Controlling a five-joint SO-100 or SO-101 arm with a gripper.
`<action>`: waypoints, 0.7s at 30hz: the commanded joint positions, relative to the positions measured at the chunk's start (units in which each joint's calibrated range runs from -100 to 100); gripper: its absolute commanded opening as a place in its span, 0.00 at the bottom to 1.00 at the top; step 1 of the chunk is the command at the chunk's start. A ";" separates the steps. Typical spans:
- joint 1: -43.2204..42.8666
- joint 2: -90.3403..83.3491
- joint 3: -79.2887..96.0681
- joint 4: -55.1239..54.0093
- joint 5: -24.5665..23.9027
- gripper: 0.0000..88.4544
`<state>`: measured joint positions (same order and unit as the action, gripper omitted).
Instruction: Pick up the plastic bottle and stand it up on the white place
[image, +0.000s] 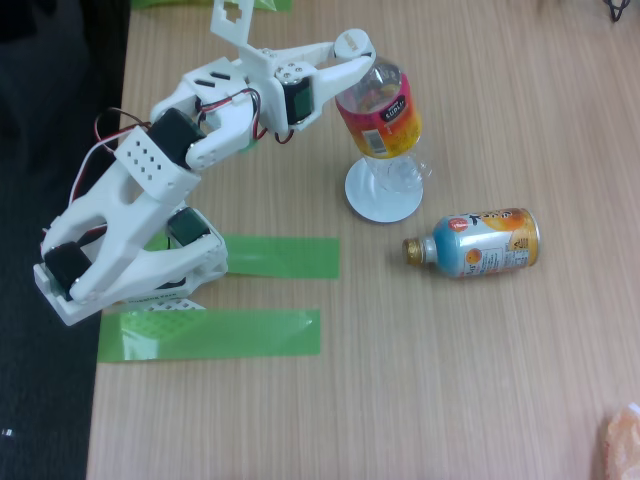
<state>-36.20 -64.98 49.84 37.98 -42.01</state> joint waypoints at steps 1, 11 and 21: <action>-0.47 -0.66 -0.36 -1.07 -0.16 0.13; -0.40 -0.66 -0.18 -0.38 -0.16 0.13; 0.35 -0.66 -0.09 -0.38 -5.14 0.13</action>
<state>-36.12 -64.98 49.84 37.98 -46.00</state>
